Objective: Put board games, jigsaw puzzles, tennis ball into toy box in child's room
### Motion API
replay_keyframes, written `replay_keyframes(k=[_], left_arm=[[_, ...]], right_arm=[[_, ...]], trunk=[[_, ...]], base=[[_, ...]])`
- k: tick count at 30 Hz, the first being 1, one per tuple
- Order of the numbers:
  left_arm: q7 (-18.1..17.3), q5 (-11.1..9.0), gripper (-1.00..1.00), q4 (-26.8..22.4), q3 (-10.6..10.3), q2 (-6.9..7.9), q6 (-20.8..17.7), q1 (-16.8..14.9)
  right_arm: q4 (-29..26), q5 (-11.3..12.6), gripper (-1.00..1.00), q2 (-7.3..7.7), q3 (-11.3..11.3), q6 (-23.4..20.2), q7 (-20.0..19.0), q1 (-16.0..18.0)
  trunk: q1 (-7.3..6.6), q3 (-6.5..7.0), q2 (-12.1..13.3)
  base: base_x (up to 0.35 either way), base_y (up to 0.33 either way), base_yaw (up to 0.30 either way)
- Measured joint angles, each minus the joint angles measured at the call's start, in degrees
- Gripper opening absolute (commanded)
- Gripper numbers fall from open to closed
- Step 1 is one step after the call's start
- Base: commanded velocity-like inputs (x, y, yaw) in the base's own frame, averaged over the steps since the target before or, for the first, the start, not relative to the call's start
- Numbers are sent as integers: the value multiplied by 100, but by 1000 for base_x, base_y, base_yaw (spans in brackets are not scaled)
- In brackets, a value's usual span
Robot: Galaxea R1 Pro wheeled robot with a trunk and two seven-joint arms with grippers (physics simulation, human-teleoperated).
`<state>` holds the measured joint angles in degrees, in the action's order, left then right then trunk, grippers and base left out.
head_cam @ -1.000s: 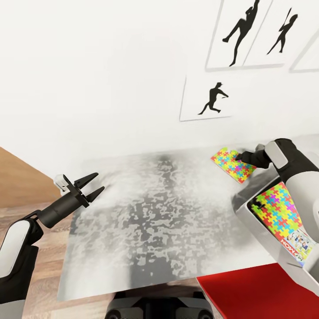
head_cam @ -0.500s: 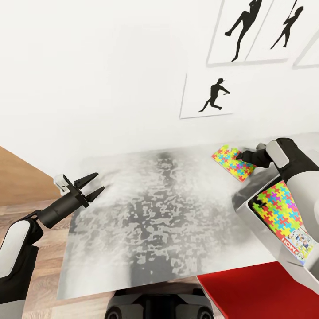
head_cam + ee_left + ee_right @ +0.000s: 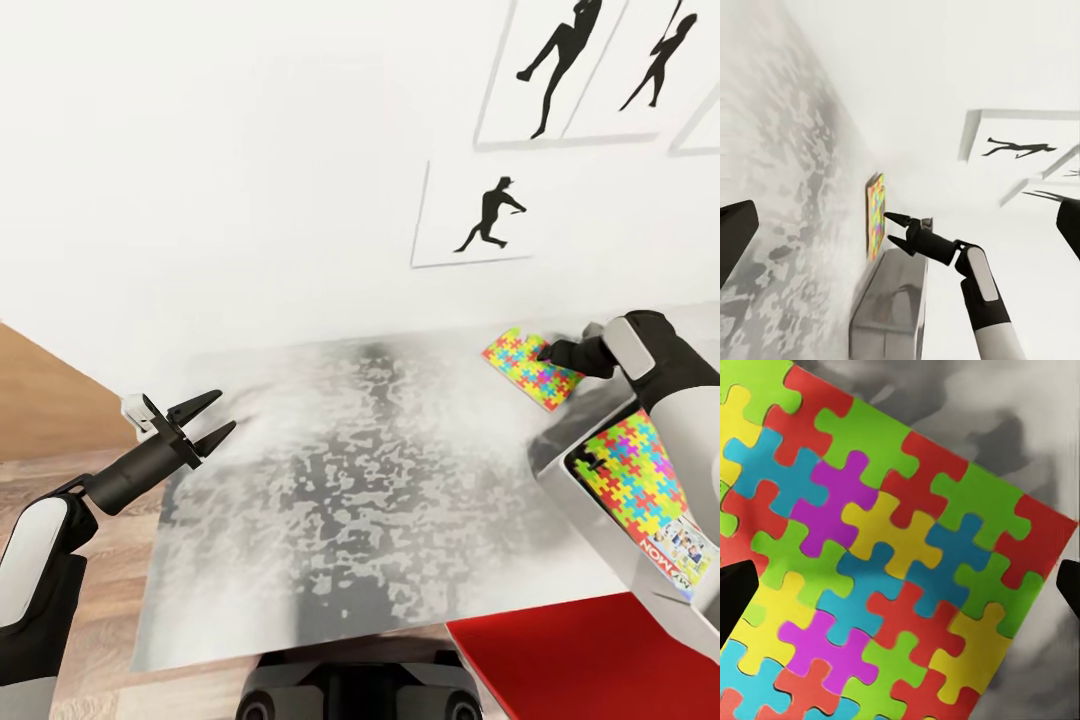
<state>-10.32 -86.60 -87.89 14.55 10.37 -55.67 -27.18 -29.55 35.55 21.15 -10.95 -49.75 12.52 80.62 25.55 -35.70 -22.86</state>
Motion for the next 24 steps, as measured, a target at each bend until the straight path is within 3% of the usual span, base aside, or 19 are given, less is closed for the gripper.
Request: replay_keyframes(k=[3, 6, 7, 8, 9, 10, 11, 13, 14, 16, 17, 19, 21, 22, 24], left_arm=[[2, 0, 100, -1, 1, -2, 0, 1], [3, 1, 100, -2, 1, -1, 0, 1], [3, 0, 100, -3, 1, 0, 0, 1], [4, -1, 100, -2, 0, 0, 0, 0], [4, 1, 100, -3, 1, -1, 1, 1], [4, -2, 100, -2, 0, -1, 0, -1], [4, 2, 100, -3, 1, 0, 1, 2], [5, 2, 100, -3, 1, 0, 1, 1], [4, 0, 100, -4, 1, 1, 1, 1], [5, 0, 100, -2, 1, 1, 0, 1], [5, 0, 100, -1, 1, 2, 1, 2], [5, -1, 100, -1, 1, 1, 0, 1], [5, 0, 100, -1, 1, 2, 1, 2], [5, 0, 100, 0, 0, 1, 0, 0], [7, 0, 100, 0, 0, 0, 0, 1]], right_arm=[[37, -94, 100, 5, -1, -13, 11, 2], [55, 87, 100, 4, -5, 4, 4, 2], [52, -44, 100, 6, 0, -7, 9, 2], [54, 107, 100, 3, -3, 6, -1, 0], [51, -27, 100, 7, -4, -5, 11, 3], [54, 122, 100, 2, 0, 11, -19, -5], [45, 24, 100, 7, -8, -3, 12, 3], [46, 79, 100, 7, -7, 4, 5, 2], [36, -42, 100, 9, -4, -8, 11, 2], [50, 11, 100, 7, -1, 1, 2, 2], [30, -94, 100, 10, -5, -15, 13, 3], [44, 13, 100, 6, -2, 1, -2, 1], [29, -98, 100, 10, -4, -14, 9, 3], [25, 112, 100, 5, -5, 7, -5, 0], [-15, -51, 100, 10, -4, -11, 9, 1]], trunk=[[-15, -1, -1], [-12, -1, 0], [-16, -1, 0], [-14, -2, 0], [-15, -1, -1], [-18, -2, 2], [-12, -1, -1], [-10, -1, 0], [-12, -1, -1], [-13, -1, 0], [-12, -1, -1], [-13, -2, 0], [-10, -1, -1], [-4, -2, 0], [4, -1, 0]], base=[[0, 0, 192], [0, 0, 233], [0, 0, 251], [0, 0, 259], [0, 0, 266], [0, 0, 266], [0, 0, 271], [0, 0, 277], [0, 0, 281], [0, 0, 284], [0, 0, 286], [0, 0, 272], [0, 0, 243], [0, 0, 180], [0, 0, 144]])
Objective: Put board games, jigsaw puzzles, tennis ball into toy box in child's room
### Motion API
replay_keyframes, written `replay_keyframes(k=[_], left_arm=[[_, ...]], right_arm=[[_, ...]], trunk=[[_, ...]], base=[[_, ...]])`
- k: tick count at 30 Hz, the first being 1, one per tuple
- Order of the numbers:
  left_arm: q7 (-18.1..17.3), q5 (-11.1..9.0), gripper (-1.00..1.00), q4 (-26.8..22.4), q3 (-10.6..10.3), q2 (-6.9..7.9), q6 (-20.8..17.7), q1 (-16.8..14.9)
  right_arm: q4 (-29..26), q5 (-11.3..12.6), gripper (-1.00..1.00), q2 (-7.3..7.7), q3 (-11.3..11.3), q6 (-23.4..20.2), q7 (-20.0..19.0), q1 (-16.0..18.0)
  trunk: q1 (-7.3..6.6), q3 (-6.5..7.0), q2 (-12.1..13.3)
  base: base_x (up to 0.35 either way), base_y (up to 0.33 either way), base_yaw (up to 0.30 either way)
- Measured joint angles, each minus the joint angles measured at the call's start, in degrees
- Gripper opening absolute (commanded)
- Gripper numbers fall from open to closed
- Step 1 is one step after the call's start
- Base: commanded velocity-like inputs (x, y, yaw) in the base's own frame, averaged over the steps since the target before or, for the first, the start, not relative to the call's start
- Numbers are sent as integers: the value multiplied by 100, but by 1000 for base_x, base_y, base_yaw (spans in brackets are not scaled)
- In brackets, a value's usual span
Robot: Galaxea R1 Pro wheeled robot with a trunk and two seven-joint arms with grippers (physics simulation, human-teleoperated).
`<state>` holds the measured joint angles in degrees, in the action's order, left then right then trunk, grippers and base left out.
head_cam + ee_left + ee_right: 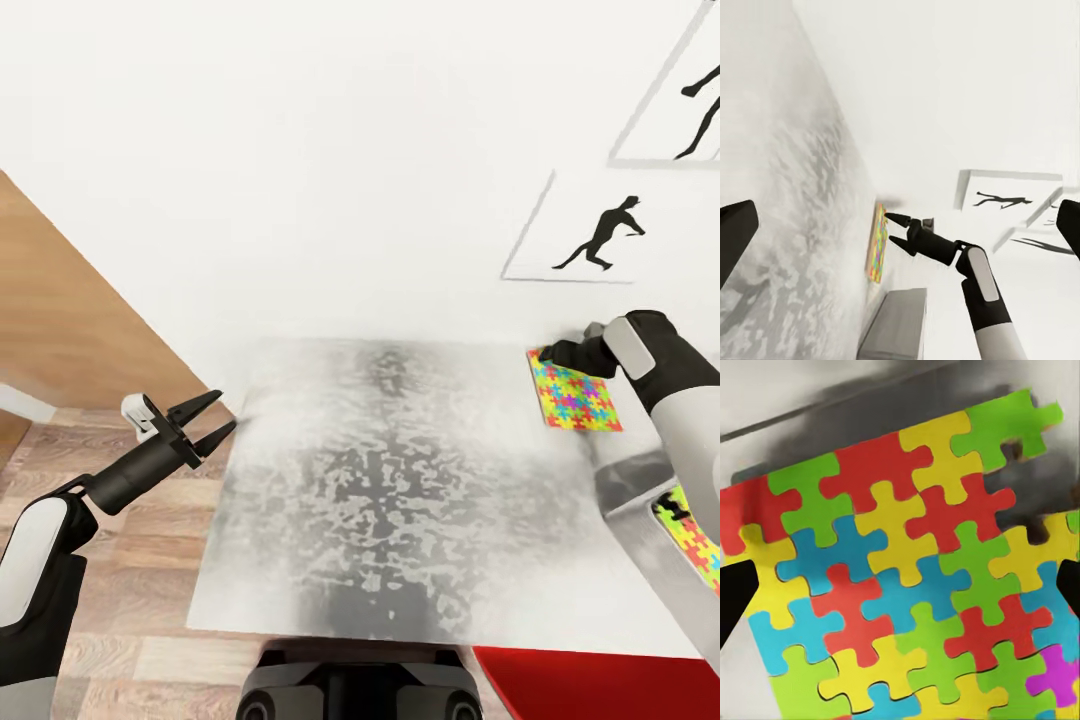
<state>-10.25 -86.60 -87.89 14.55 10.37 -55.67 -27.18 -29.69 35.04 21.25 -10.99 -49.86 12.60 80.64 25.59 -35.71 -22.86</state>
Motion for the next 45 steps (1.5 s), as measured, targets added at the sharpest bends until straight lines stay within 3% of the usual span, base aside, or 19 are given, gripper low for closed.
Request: replay_keyframes(k=[1, 2, 9, 21, 31, 41, 45], left_arm=[[0, 0, 100, 0, 0, 0, 0, 0], [1, -1, 100, 1, -2, -2, -1, -2], [-11, 11, 100, -2, -6, -11, 4, -2], [-29, 19, 100, -24, -20, -47, 15, -3], [-29, 24, 100, -27, -32, -59, 18, -3], [-24, 22, 100, -23, -36, -61, 24, -3], [-27, 25, 100, -24, -33, -61, 25, -3]], right_arm=[[9, -26, 100, 0, 1, -2, 1, 0], [15, 174, 100, -6, 2, 21, -29, -7], [-3, 48, 100, -2, -1, 0, -27, -3], [-12, 151, 100, 30, 8, 17, -30, -2], [-21, 200, 100, 216, 9, -6, -27, -2], [-66, 247, 100, 299, 9, -87, -69, -9], [-74, 274, 100, 376, 5, -161, -306, -13]], trunk=[[-4, 0, 0], [-5, -1, 2], [13, 0, 0], [15, -1, 2], [16, -1, 3], [16, -1, 4], [16, -1, 4]], base=[[0, 0, 115], [0, 0, 92], [0, 0, 45], [0, 0, 10], [0, 0, 1], [0, 0, 0], [0, 0, 0]])
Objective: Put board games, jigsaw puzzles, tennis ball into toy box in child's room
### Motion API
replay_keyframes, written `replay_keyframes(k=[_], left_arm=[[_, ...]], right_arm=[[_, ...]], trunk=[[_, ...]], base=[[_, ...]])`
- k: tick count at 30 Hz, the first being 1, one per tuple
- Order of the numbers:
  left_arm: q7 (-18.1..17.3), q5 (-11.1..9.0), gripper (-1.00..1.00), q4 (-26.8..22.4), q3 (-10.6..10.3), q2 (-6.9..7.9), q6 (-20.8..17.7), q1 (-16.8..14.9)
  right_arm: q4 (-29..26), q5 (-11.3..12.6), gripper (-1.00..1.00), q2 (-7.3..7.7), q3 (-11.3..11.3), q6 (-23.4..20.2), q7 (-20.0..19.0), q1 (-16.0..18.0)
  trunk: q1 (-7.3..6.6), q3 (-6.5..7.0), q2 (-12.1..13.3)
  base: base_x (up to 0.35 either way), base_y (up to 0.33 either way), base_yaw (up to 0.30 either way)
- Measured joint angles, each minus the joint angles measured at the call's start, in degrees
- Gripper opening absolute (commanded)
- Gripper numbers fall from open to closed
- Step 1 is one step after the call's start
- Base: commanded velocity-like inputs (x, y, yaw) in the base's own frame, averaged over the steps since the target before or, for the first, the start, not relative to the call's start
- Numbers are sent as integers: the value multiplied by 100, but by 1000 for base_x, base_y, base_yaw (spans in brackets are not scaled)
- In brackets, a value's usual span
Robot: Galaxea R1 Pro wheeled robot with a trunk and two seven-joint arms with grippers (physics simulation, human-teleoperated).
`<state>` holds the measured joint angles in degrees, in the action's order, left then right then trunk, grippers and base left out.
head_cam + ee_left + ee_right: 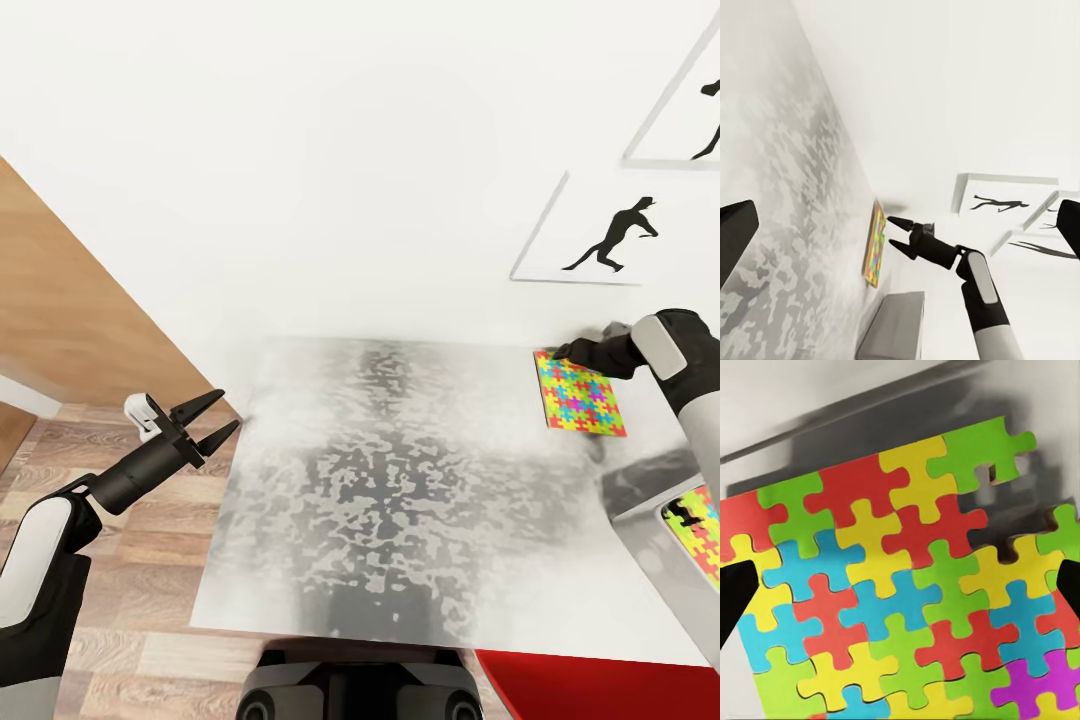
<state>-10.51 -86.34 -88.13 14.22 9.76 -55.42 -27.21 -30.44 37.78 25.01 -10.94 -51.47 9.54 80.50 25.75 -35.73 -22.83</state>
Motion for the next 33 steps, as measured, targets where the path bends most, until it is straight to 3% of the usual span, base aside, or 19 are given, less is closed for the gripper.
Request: replay_keyframes(k=[9, 18, 33], left_arm=[[0, 0, 100, -9, -12, 0, -6, 0], [5, 2, 100, -12, -20, -2, -7, 0], [6, 3, 100, -12, -22, -8, -7, 0]], right_arm=[[-3, 46, 100, 267, -27, -163, -1180, -11], [1, 54, 100, 418, -36, -191, -1479, -13], [69, 60, 100, 647, -49, -131, -1539, -113]], trunk=[[0, 0, 0], [0, 0, 0], [0, 0, 0]], base=[[0, 0, 0], [0, 0, 0], [0, 0, 0]])
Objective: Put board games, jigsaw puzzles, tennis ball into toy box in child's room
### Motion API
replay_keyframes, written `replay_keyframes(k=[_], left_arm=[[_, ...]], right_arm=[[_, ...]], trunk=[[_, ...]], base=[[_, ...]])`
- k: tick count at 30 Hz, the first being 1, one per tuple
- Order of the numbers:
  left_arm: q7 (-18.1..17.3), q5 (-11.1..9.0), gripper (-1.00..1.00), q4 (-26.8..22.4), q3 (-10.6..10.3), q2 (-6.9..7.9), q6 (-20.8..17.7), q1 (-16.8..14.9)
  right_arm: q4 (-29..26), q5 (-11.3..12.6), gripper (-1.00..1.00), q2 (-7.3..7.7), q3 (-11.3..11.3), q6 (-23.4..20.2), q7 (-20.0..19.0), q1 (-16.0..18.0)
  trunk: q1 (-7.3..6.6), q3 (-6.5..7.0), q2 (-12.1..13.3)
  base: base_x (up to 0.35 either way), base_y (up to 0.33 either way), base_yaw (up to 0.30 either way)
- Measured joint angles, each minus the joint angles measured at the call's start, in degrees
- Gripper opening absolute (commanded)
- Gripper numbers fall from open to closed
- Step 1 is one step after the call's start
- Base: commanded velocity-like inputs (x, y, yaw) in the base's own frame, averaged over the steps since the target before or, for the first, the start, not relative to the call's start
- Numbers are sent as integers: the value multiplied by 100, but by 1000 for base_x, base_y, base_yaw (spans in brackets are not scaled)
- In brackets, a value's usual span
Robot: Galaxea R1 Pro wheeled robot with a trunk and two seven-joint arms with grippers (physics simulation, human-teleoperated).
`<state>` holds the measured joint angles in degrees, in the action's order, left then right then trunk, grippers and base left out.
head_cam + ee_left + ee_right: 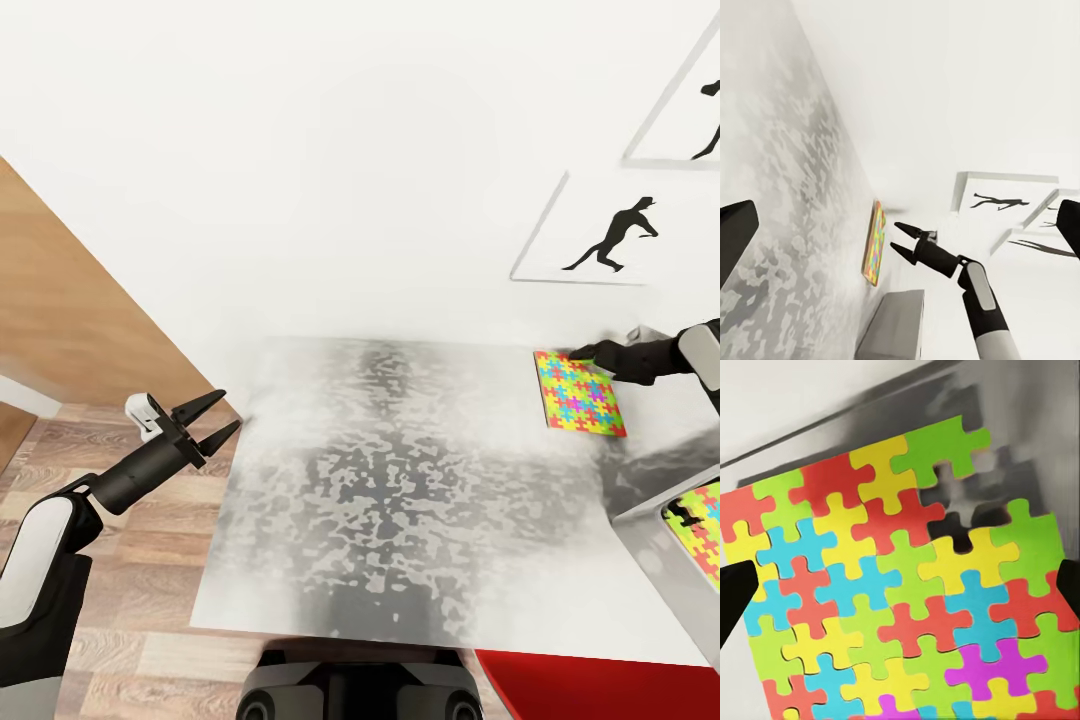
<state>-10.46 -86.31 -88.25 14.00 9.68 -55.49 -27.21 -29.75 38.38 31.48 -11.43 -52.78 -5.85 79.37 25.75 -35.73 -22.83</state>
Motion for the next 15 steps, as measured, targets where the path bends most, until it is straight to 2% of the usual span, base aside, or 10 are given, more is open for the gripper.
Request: replay_keyframes(k=[15], left_arm=[[4, 21, 100, -12, -8, -1, -1, 0]], right_arm=[[25, -7, 100, 65, 2, 54, 53, -54]], trunk=[[0, 0, 0]], base=[[0, 0, 0]])
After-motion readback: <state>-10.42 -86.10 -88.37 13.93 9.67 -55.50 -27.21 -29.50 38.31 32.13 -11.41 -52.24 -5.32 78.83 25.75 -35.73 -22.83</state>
